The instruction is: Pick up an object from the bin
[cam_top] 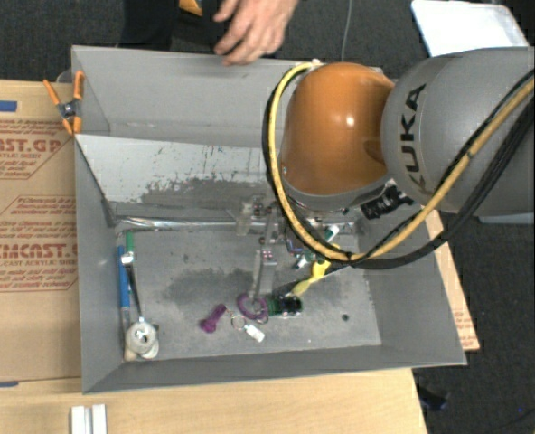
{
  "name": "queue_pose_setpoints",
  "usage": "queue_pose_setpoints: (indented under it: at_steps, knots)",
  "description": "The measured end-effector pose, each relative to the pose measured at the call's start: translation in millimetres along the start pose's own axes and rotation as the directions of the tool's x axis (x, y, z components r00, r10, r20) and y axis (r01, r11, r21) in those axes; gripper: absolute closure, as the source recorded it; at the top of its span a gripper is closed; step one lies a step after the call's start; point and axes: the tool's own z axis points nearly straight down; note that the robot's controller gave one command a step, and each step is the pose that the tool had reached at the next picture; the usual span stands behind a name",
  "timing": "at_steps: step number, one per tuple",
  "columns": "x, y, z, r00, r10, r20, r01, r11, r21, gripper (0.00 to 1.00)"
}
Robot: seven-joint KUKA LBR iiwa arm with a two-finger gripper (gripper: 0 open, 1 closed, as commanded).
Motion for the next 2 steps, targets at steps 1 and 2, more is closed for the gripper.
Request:
queue_pose_setpoints:
  at_steps: [1, 2]
  knots:
    - [-1.7, -0.6, -4.1, 1.000, 0.002, 0.008, -0.002, 1.000, -0.001, 0.00]
    - [-20.4, -32.2, 52.8, 0.994, 0.106, 0.011, -0.106, 0.994, -0.003, 0.00]
